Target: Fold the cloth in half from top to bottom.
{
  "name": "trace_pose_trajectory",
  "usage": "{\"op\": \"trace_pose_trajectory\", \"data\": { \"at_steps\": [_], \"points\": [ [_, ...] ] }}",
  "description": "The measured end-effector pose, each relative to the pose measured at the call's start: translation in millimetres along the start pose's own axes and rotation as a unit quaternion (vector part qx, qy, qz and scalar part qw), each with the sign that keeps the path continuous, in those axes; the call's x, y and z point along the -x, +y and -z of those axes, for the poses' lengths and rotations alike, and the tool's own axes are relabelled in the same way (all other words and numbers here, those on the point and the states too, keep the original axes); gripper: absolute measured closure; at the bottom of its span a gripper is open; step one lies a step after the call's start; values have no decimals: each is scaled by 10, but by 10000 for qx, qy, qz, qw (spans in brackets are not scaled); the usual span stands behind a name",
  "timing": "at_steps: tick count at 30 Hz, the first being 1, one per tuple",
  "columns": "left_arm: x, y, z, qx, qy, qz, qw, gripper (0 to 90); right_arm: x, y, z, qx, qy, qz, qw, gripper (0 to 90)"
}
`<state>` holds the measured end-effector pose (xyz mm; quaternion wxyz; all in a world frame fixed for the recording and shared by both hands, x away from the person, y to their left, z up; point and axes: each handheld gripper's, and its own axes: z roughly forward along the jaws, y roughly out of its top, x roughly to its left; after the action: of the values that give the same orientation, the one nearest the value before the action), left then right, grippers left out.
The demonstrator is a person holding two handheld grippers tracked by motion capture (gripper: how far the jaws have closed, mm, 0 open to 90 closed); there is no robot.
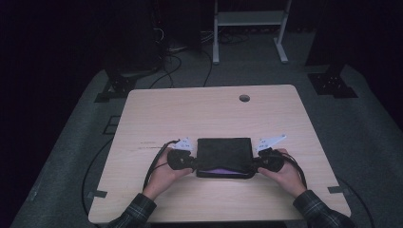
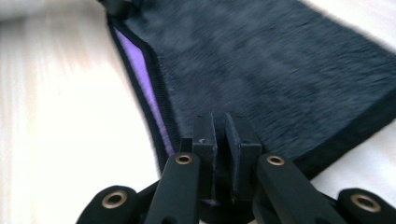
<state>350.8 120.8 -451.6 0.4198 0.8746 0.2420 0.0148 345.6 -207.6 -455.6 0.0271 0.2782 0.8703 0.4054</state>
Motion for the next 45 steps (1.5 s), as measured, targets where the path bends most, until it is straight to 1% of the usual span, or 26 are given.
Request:
{"op": "trace_pose_trajectory", "data": {
  "at_steps": [1,2,4,6,8,9,11,13,16,18,20,24,26,28,30,33,35,36,37,38,40,42,43,45],
  "points": [
    [15,-18,-6,-73,5,-35,10000,761,-29,-17,-9,-75,13,83,9999,823],
    [31,-33,-13,-138,37,-91,9999,760,-59,-36,-18,-158,-14,197,9997,824],
    [53,-57,-35,-301,99,-217,9993,760,-108,-74,-40,-311,-110,345,9989,826],
    [69,-73,-62,-347,149,-273,9989,759,-129,-87,-50,-347,-158,387,9985,827],
    [72,-68,-47,-320,144,-256,9991,748,-127,-80,-52,-362,-163,383,9985,825],
    [73,-65,-31,-272,120,-204,9993,734,-126,-80,-49,-346,-161,382,9985,813],
    [73,-70,21,-182,144,-172,9996,699,-114,-76,-26,-261,-167,339,9989,757],
    [73,-85,88,-109,239,-154,9995,648,-92,-71,9,-135,-245,297,9992,683],
    [50,-134,191,-36,476,-124,9988,557,-38,-83,52,-8,-387,194,9991,595],
    [21,-179,255,13,651,-80,9978,497,6,-106,76,11,-451,144,9989,553],
    [-10,-235,312,29,839,-39,9965,439,43,-124,105,26,-572,88,9983,517],
    [-67,-366,434,-54,1233,-9,9924,364,115,-155,191,102,-788,-47,9968,464],
    [-84,-420,484,-76,1345,39,9909,329,141,-175,250,183,-867,-130,9960,441],
    [-103,-482,548,-49,1423,85,9898,302,163,-203,308,228,-948,-212,9950,418],
    [-117,-543,605,-66,1549,126,9878,267,181,-243,364,270,-1049,-247,9938,401],
    [-135,-643,690,-62,1639,228,9862,217,205,-314,454,313,-1184,-348,9919,365],
    [-147,-717,736,-98,1682,300,9852,190,230,-373,505,287,-1258,-448,9906,341],
    [-152,-757,755,-108,1698,359,9848,182,240,-410,521,252,-1317,-492,9897,323],
    [-158,-794,775,-143,1726,398,9841,171,249,-449,537,185,-1409,-486,9887,312],
    [-162,-830,795,-163,1747,420,9836,164,255,-489,552,116,-1493,-497,9875,304],
    [-168,-895,829,-180,1803,448,9824,147,273,-569,581,18,-1606,-555,9855,259],
    [-167,-947,860,-204,1842,484,9815,135,282,-637,610,-106,-1686,-586,9839,242],
    [-168,-971,875,-213,1840,492,9815,128,284,-670,621,-140,-1738,-594,9829,217],
    [-169,-1015,895,-218,1834,501,9815,113,279,-729,644,-221,-1812,-629,9812,204]
  ]
}}
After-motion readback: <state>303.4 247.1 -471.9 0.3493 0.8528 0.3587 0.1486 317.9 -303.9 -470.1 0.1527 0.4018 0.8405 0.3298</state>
